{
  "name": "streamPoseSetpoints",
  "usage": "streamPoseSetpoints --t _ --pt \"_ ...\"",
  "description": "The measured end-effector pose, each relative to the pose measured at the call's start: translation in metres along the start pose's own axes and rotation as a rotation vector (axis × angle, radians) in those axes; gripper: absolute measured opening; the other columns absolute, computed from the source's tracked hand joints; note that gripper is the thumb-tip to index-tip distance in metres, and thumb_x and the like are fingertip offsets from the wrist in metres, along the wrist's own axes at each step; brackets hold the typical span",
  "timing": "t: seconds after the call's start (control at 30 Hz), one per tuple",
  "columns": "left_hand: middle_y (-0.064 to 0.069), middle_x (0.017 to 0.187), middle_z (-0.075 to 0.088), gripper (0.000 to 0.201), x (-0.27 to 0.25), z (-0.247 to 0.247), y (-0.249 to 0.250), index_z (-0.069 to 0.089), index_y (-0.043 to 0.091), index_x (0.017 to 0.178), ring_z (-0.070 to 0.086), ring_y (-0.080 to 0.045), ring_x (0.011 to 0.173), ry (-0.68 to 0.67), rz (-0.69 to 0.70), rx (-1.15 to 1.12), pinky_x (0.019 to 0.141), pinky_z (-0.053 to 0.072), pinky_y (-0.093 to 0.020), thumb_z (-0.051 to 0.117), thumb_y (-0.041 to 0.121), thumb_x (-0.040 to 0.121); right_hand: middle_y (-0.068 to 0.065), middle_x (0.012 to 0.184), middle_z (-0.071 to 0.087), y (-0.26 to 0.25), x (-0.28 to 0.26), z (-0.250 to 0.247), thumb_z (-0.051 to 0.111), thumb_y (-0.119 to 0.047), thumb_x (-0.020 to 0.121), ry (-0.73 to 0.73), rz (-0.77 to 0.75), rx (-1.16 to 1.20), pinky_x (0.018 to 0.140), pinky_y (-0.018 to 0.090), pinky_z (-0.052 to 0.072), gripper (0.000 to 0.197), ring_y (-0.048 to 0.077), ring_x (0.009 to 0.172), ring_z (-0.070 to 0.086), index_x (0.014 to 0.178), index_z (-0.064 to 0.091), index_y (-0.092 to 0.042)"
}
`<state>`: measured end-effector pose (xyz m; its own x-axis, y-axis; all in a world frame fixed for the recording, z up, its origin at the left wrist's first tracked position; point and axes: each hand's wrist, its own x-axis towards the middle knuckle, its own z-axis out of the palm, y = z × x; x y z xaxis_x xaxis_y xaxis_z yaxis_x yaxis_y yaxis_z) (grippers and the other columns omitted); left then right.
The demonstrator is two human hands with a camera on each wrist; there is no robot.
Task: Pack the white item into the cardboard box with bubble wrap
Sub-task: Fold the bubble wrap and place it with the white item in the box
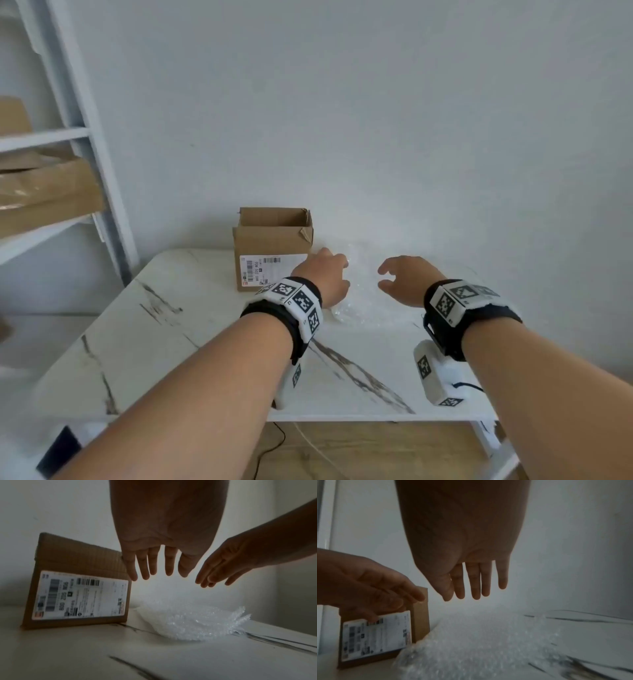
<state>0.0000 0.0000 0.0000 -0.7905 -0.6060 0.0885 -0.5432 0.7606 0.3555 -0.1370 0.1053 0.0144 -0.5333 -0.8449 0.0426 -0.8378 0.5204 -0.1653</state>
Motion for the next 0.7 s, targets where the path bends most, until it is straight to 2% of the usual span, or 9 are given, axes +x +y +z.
streamPoseSetpoints --t 0.07,0.17,0.23,0.33,0.4,0.5,0.6,0.7 --pt "-0.005 0.147 0.038 0.045 0.009 0.006 -0.009 0.044 0.021 0.139 0.046 -0.024 0.128 -0.039 -0.052 -0.064 0.102 0.041 -0.036 0.048 0.031 0.095 -0.004 0.135 0.055 -0.003 0.011 0.011 0.049 -0.034 0.092 -0.037 0.021 -0.021 0.097 0.031 0.044 0.039 0.018 0.122 0.052 0.131 0.052 -0.028" --pt "-0.002 0.145 0.045 0.045 0.021 0.016 -0.025 0.046 0.022 0.138 0.047 -0.021 0.129 -0.112 -0.133 -0.156 0.104 0.040 -0.034 0.050 0.031 0.094 -0.001 0.152 0.036 -0.012 0.029 0.031 0.051 -0.038 0.091 -0.138 0.005 -0.061 0.111 0.038 0.034 0.057 0.019 0.141 0.029 0.145 0.035 -0.027" --pt "-0.001 0.144 0.047 0.045 0.027 0.018 -0.032 0.047 0.022 0.137 0.047 -0.021 0.130 -0.160 -0.170 -0.189 0.105 0.041 -0.034 0.052 0.031 0.093 0.002 0.156 0.027 -0.016 0.041 0.041 0.053 -0.042 0.090 -0.191 0.005 -0.063 0.113 0.043 0.030 0.069 0.021 0.145 0.020 0.150 0.024 -0.026" --pt "-0.001 0.144 0.047 0.046 0.032 0.019 -0.039 0.047 0.022 0.137 0.047 -0.021 0.130 -0.188 -0.192 -0.243 0.106 0.041 -0.035 0.054 0.030 0.093 0.005 0.154 0.032 -0.019 0.051 0.053 0.056 -0.045 0.088 -0.254 0.055 -0.048 0.110 0.042 0.035 0.077 0.025 0.140 0.031 0.151 0.019 -0.024" --pt "-0.001 0.143 0.048 0.046 0.033 0.020 -0.042 0.048 0.021 0.137 0.051 -0.022 0.126 -0.199 -0.200 -0.291 0.105 0.042 -0.035 0.054 0.028 0.092 0.005 0.149 0.039 -0.020 0.052 0.059 0.057 -0.046 0.087 -0.288 0.083 -0.036 0.106 0.038 0.040 0.076 0.025 0.134 0.042 0.150 0.023 -0.021" --pt "-0.002 0.143 0.047 0.046 0.034 0.024 -0.047 0.047 0.020 0.137 0.055 -0.022 0.123 -0.208 -0.226 -0.356 0.105 0.042 -0.036 0.053 0.025 0.092 0.005 0.136 0.051 -0.019 0.050 0.059 0.060 -0.045 0.086 -0.228 0.085 -0.046 0.097 0.034 0.046 0.060 0.023 0.120 0.053 0.137 0.045 -0.018" --pt "-0.004 0.144 0.045 0.049 0.034 0.029 -0.047 0.044 0.019 0.140 0.056 -0.022 0.122 -0.206 -0.264 -0.418 0.105 0.043 -0.038 0.052 0.021 0.091 0.004 0.124 0.059 -0.016 0.044 0.053 0.061 -0.035 0.088 -0.215 0.066 -0.004 0.089 0.029 0.045 0.040 0.021 0.114 0.056 0.122 0.057 -0.013" --pt "-0.007 0.138 0.050 0.052 0.033 0.036 -0.041 0.040 0.020 0.142 0.062 -0.022 0.111 -0.184 -0.292 -0.489 0.097 0.051 -0.038 0.049 0.016 0.091 0.007 0.112 0.066 -0.013 0.034 0.053 0.059 -0.026 0.090 -0.209 0.046 0.008 0.086 0.031 0.050 0.028 0.023 0.104 0.063 0.110 0.065 -0.007"
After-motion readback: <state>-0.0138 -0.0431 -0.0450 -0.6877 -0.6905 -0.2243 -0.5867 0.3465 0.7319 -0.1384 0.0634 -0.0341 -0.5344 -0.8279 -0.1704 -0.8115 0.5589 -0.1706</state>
